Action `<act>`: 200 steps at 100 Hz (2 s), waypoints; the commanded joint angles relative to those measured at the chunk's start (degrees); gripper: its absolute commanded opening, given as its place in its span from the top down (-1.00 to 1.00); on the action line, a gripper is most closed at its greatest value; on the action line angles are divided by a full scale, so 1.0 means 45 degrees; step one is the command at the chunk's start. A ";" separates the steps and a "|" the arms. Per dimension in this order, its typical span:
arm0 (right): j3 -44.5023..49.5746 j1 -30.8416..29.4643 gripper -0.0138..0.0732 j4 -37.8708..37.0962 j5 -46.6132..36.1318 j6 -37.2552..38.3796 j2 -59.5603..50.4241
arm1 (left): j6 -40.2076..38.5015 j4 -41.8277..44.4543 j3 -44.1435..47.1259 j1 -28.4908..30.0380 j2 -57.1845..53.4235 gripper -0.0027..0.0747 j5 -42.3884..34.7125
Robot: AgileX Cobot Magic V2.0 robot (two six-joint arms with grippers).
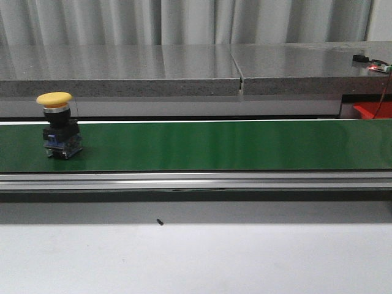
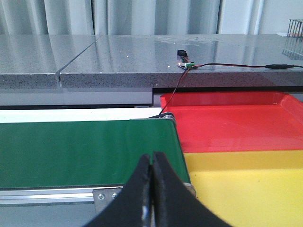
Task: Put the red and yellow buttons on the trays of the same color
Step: 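Grasp a red push button from the cluster with the left gripper, then set the red button on the belt and open the left gripper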
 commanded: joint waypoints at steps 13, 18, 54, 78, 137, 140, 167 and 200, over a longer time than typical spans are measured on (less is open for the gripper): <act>-0.0180 -0.0019 0.82 -0.0018 -0.0995 -0.0139 -0.0253 | -0.0113 -0.0291 -0.0854 -0.1106 0.0834 0.45 -0.0259; -0.0180 -0.0019 0.82 -0.0018 -0.0995 -0.0139 -0.0253 | -0.0113 -0.0291 -0.0938 -0.1305 0.1136 0.47 -0.0259; -0.0180 -0.0019 0.82 -0.0018 -0.0995 -0.0139 -0.0253 | -0.0012 -0.0366 -0.1021 -0.1723 0.2142 0.21 -0.0249; -0.0180 -0.0019 0.82 -0.0018 -0.0995 -0.0139 -0.0253 | 0.0017 -0.0836 -0.1021 -0.1723 0.2142 -0.74 -0.0247; -0.0180 -0.0019 0.82 -0.0018 -0.0995 -0.0139 -0.0253 | 0.0460 -0.1240 -0.0969 -0.3823 -0.1382 0.04 -0.0350; -0.0180 -0.0019 0.82 -0.0018 -0.0995 -0.0139 -0.0253 | 0.0460 -0.1240 -0.0937 -0.4011 -0.1617 0.25 -0.0350; -0.0180 -0.0019 0.82 -0.0018 -0.0995 -0.0139 -0.0253 | 0.0460 -0.1240 0.0437 -0.5333 -0.3613 0.98 -0.0368; -0.0180 -0.0019 0.82 -0.0018 -0.0995 -0.0139 -0.0253 | 0.0460 -0.1330 0.2948 -0.5601 -0.6806 0.98 -0.0290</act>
